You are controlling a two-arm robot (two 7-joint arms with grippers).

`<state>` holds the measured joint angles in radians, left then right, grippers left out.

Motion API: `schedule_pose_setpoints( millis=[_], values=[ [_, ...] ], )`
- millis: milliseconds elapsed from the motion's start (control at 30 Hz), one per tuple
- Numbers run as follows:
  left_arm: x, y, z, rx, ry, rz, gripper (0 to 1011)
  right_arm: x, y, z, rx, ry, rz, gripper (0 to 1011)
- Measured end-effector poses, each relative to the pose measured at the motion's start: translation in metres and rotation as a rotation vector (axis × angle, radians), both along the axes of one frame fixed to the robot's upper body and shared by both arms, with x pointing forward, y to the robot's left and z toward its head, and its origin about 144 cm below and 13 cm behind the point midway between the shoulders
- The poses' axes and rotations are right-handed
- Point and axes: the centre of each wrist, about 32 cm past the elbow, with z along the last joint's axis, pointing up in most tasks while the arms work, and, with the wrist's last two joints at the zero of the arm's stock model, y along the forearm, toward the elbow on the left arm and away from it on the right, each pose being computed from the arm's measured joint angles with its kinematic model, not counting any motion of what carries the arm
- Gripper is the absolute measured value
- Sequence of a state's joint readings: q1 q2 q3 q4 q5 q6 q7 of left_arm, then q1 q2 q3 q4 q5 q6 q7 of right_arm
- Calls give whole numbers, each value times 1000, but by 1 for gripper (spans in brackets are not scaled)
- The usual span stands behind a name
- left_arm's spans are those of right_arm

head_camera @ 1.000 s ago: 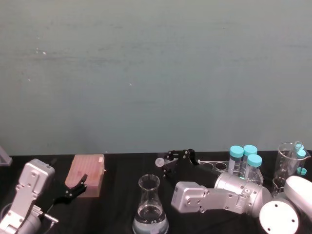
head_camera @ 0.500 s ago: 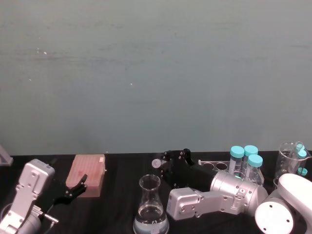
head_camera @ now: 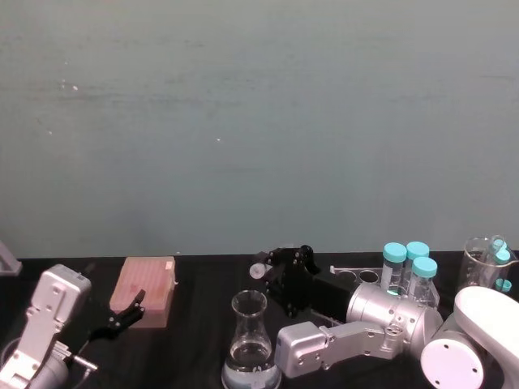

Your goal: Pour the liquid from the test tube into the beaker using one hand.

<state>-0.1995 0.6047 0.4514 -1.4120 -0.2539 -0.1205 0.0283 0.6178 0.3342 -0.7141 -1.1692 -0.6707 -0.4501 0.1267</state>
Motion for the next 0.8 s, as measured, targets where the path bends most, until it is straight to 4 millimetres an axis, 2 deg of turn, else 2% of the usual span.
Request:
schedule_pose_setpoints(
  millis=[800],
  values=[
    [0, 0, 0, 0, 0, 0, 1000, -6, -3, -2, -60, -109, 36, 224]
  ],
)
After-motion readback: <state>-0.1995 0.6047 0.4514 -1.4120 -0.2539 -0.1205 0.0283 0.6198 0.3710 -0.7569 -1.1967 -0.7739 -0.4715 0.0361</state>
